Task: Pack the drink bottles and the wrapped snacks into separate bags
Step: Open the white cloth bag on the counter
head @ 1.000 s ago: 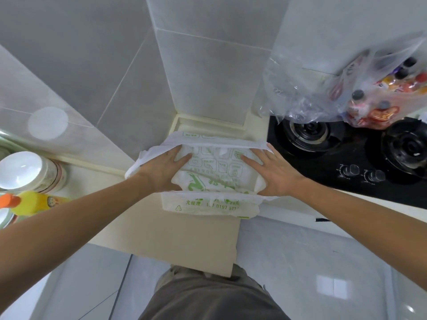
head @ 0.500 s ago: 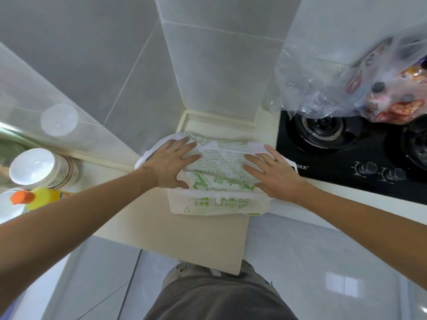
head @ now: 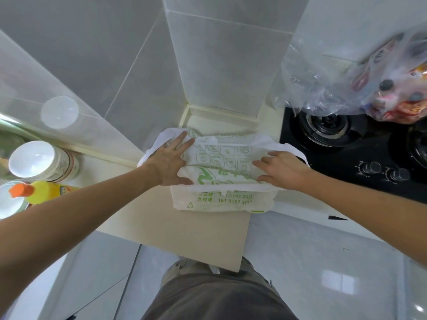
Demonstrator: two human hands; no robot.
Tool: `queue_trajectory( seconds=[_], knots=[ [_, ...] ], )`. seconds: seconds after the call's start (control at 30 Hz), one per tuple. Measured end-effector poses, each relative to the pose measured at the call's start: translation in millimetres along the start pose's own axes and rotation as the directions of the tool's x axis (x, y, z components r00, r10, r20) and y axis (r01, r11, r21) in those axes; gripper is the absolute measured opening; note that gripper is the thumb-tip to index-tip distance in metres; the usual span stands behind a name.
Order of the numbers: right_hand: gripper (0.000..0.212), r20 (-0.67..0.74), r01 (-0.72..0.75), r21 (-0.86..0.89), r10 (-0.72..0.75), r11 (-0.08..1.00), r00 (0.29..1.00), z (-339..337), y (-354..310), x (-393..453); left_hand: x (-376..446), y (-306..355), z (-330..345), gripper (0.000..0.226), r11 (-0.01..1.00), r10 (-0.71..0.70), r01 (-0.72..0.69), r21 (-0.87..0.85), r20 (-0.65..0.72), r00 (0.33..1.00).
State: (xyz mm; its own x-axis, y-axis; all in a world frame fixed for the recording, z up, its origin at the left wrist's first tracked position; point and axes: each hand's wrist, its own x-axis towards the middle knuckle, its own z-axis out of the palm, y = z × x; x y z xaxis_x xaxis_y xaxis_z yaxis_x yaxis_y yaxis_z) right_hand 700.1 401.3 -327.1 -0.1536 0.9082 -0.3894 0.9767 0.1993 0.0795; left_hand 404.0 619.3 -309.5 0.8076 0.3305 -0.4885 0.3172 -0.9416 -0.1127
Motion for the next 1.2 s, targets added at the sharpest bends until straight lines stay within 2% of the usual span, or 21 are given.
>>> queue_trajectory(
  seconds=[0.13,0.23,0.33,0.43,0.53,0.6,0.67,0.77,0.87,1.03,1.2],
  knots=[
    [0.089,0.035,-0.143,0.086,0.141,0.986,0.989,-14.2,15.8,-11.5,1.4,2.8,-4.8,0.087,0.998,-0.026,0.02,-0.067,-0.091,0.995],
    [0.102,-0.001,-0.221,0.181,0.225,0.958,0.974,-25.7,23.1,-19.2,3.7,2.1,-12.9,0.07,0.999,-0.039,0.038,-0.015,-0.135,0.99],
    [0.119,-0.029,-0.281,0.211,0.293,0.936,0.956,-37.8,29.1,-24.4,5.3,-0.4,-28.0,0.049,0.993,-0.083,0.09,0.072,-0.092,0.992],
    [0.13,-0.034,-0.317,0.259,0.336,0.912,0.941,-44.7,32.0,-27.4,5.9,-0.2,-45.4,0.052,0.982,-0.142,0.149,0.12,-0.066,0.988],
    [0.137,-0.052,-0.315,0.375,0.359,0.872,0.932,-46.7,32.8,-29.6,6.5,-0.3,-61.9,0.068,0.95,-0.206,0.234,0.208,-0.148,0.967],
    [0.14,-0.06,-0.32,0.426,0.379,0.846,0.923,-45.8,30.2,-30.2,6.0,-2.5,-69.9,0.094,0.91,-0.23,0.305,0.281,-0.27,0.935],
    [0.141,-0.065,-0.317,0.457,0.387,0.831,0.92,-39.5,25.0,-32.3,4.1,-3.7,-72.0,0.114,0.913,-0.223,0.323,0.249,-0.358,0.907],
    [0.14,-0.085,-0.285,0.514,0.379,0.809,0.922,-15.1,15.2,-35.6,1.8,0.4,-63.9,0.131,0.968,-0.196,0.242,0.072,-0.386,0.901],
    [0.139,-0.037,-0.289,0.555,0.37,0.78,0.928,17.5,8.5,-34.2,-0.2,12.0,-44.5,0.132,0.994,-0.074,0.098,0.051,-0.35,0.934],
    [0.136,0.073,-0.351,0.558,0.377,0.752,0.923,55.5,4.9,-30.4,3.0,22.5,3.3,0.118,0.982,0.186,-0.161,0.1,-0.345,0.92],
    [0.128,0.132,-0.357,0.555,0.344,0.751,0.93,77.8,2.6,-25.1,11.5,27.9,43.2,0.086,0.978,0.207,-0.201,0.051,-0.318,0.925]
  ],
)
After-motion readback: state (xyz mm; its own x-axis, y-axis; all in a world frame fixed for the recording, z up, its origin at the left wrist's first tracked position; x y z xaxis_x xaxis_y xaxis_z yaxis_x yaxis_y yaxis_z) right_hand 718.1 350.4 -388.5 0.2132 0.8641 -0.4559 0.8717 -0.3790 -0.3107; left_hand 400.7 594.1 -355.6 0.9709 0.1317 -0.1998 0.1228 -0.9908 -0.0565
